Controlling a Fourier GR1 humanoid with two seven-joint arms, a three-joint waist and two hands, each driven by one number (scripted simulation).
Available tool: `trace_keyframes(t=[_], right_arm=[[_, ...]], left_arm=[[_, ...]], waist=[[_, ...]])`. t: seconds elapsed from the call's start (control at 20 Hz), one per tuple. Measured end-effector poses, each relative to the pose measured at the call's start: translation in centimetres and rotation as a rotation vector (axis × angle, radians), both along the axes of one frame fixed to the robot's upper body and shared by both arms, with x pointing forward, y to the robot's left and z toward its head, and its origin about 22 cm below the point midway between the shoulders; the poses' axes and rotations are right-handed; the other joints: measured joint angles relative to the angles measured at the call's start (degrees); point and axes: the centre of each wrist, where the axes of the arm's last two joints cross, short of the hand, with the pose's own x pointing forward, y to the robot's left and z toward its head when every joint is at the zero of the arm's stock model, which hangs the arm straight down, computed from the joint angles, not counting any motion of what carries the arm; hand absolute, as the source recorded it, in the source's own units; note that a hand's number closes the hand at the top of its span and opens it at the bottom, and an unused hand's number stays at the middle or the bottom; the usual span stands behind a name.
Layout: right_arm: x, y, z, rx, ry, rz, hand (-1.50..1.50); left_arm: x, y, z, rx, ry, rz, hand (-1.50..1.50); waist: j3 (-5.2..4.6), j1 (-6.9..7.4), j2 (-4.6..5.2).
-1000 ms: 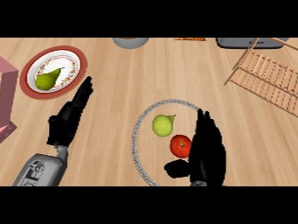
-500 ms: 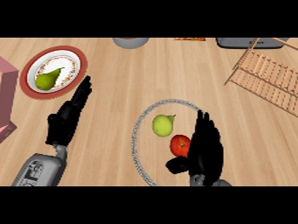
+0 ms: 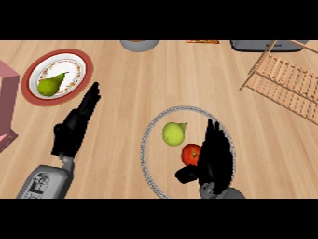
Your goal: Pick the tomato from the placemat and place it in the tiered shelf
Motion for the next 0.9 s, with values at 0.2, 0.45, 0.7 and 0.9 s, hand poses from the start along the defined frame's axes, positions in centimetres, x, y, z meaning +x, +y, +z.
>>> trace_keyframes(t=[0.2, 0.45, 0.7, 0.9], right_arm=[[-0.4, -0.1, -1.3, 0.004, 0.02, -0.002, -1.5], [-0.3, 0.2, -1.7, 0.005, 0.052, 0.017, 1.5], [-0.4, 0.7, -2.0, -0.048, 0.043, 0.053, 1.5], [-0.6, 1.5, -2.0, -0.075, 0.023, 0.082, 1.5]], left_arm=[[-0.3, 0.2, -0.2, 0.003, 0.004, 0.006, 0.0], [-0.2, 0.5, 0.2, 0.004, 0.005, 0.006, 0.0], [-0.4, 0.7, 0.0, 0.001, 0.007, 0.005, 0.0], [-0.3, 0.2, 0.1, 0.001, 0.008, 0.005, 0.0]], waist=[[0.0, -0.06, -0.01], [0.0, -0.09, -0.02], [-0.06, -0.18, -0.11], [-0.02, -0.13, -0.07]])
